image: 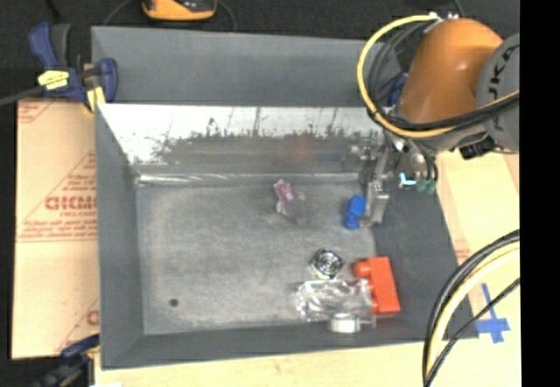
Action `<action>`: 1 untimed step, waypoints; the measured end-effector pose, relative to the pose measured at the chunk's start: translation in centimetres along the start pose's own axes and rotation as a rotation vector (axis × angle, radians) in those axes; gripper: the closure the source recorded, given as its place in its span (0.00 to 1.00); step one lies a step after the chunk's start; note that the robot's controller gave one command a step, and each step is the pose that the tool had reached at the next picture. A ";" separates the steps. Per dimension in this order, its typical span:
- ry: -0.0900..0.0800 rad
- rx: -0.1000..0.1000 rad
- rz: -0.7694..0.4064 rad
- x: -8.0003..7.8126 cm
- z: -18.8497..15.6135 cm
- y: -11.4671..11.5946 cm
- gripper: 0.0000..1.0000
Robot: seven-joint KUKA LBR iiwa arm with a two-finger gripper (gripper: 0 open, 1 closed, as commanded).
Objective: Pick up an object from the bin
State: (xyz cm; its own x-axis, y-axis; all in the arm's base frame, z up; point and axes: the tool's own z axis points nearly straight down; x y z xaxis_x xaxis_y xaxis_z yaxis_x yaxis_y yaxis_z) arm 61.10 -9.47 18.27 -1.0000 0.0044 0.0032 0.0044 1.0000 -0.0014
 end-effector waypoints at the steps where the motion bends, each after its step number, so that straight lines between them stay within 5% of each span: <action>1: -0.003 0.001 -0.355 -1.6 10.4 -4.3 0.00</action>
Offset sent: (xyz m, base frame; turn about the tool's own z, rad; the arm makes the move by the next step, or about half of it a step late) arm 0.0154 -0.0408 -0.1033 -0.3576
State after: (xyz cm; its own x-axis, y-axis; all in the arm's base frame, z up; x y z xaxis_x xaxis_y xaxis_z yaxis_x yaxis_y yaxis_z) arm 62.66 -13.77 7.83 -0.9391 -0.3436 0.0003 -0.3436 0.9391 -0.0019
